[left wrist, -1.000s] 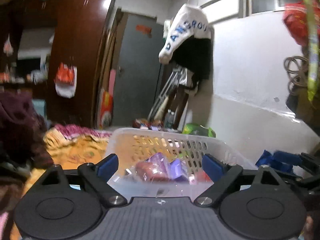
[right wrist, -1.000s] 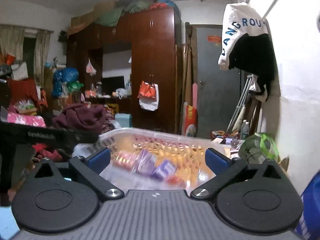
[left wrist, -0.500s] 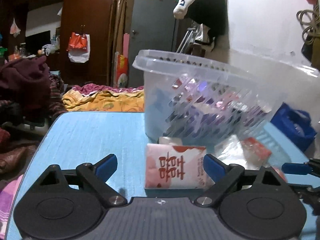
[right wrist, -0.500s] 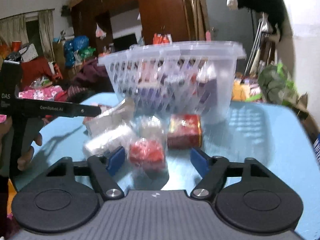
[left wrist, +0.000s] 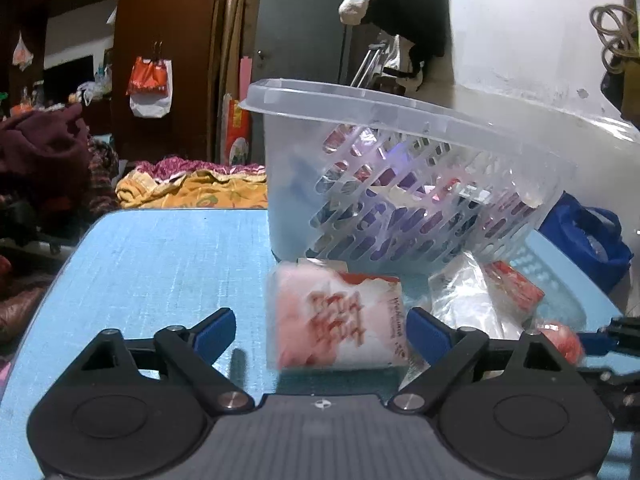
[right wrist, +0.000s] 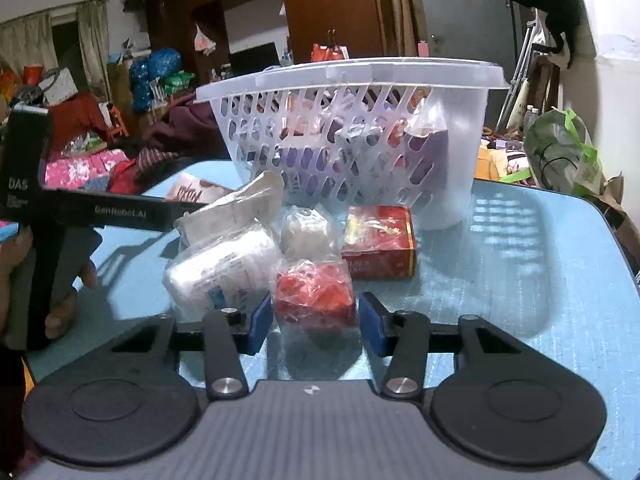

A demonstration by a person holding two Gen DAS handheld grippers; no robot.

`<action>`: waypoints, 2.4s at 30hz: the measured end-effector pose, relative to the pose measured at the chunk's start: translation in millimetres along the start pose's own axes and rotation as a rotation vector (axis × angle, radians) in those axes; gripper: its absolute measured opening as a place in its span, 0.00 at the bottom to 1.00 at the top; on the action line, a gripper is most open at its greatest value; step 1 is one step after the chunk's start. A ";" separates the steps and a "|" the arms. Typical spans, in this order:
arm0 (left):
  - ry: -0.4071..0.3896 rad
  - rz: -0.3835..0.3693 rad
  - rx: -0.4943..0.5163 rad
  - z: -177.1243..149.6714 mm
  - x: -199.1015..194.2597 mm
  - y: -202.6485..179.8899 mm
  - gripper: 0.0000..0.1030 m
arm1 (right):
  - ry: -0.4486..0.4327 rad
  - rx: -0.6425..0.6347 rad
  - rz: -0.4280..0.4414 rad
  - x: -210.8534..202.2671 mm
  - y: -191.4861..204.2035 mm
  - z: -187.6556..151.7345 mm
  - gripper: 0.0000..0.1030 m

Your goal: Organize objects

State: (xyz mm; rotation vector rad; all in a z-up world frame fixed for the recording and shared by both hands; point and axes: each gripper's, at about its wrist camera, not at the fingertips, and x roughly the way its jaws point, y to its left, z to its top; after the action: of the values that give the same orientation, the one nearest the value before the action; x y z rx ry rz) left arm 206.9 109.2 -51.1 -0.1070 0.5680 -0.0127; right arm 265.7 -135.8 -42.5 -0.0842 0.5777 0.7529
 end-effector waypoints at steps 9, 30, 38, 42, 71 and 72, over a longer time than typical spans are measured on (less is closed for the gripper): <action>0.056 -0.017 0.002 3.2 11.9 -1.2 0.84 | -0.034 0.034 0.012 -2.6 -5.6 0.6 0.47; -0.131 -0.044 -0.042 0.6 -20.5 8.6 0.74 | -0.240 0.075 0.011 -27.7 -11.4 -9.4 0.45; -0.218 -0.120 -0.039 4.0 -61.2 0.1 0.74 | -0.356 0.039 -0.037 -51.7 -4.6 -4.1 0.45; -0.293 -0.159 -0.022 38.7 -83.6 -6.0 0.74 | -0.500 0.027 -0.073 -79.8 -4.4 29.6 0.45; -0.244 -0.003 0.035 55.4 -52.1 3.2 1.00 | -0.341 -0.036 -0.181 -41.5 -18.9 54.6 1.00; -0.202 -0.007 0.024 48.3 -45.1 7.5 1.00 | -0.282 -0.032 -0.174 -33.9 -20.6 49.9 1.00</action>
State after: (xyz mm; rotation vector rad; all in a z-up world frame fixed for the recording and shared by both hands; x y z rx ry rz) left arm 194.7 123.3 12.8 -0.0860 0.3654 -0.0152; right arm 282.9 -158.3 14.5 -0.0559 0.2854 0.5921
